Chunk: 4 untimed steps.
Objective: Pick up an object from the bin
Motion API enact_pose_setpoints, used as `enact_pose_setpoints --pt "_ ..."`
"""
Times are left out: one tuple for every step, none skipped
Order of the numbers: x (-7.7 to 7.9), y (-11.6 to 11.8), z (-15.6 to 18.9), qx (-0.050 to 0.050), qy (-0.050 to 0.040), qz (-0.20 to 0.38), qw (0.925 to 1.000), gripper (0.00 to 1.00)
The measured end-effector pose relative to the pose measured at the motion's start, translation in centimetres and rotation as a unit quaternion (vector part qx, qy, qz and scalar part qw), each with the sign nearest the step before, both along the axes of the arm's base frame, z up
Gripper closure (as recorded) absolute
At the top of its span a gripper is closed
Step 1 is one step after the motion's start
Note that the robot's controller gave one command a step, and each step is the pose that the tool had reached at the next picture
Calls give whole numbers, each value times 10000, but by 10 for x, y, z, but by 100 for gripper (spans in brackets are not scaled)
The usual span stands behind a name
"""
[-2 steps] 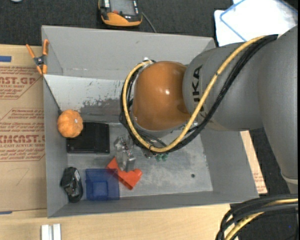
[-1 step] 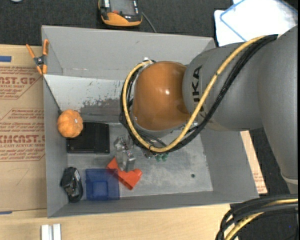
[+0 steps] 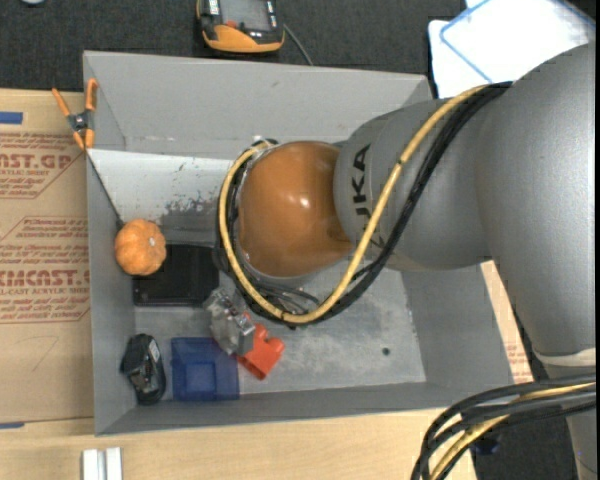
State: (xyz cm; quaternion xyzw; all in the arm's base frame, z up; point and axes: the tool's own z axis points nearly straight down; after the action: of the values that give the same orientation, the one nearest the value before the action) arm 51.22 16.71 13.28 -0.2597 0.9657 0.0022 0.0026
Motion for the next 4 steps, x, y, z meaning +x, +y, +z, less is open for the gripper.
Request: enact_pose_setpoints --pt "-7 -7 -12 1 7 214 9998 100" --pt "-17 -41 -24 10 3 499 9988 0" --pt "-17 -41 -24 12 2 500 9987 0" --pt "-28 -85 -28 6 -31 3158 9488 100"
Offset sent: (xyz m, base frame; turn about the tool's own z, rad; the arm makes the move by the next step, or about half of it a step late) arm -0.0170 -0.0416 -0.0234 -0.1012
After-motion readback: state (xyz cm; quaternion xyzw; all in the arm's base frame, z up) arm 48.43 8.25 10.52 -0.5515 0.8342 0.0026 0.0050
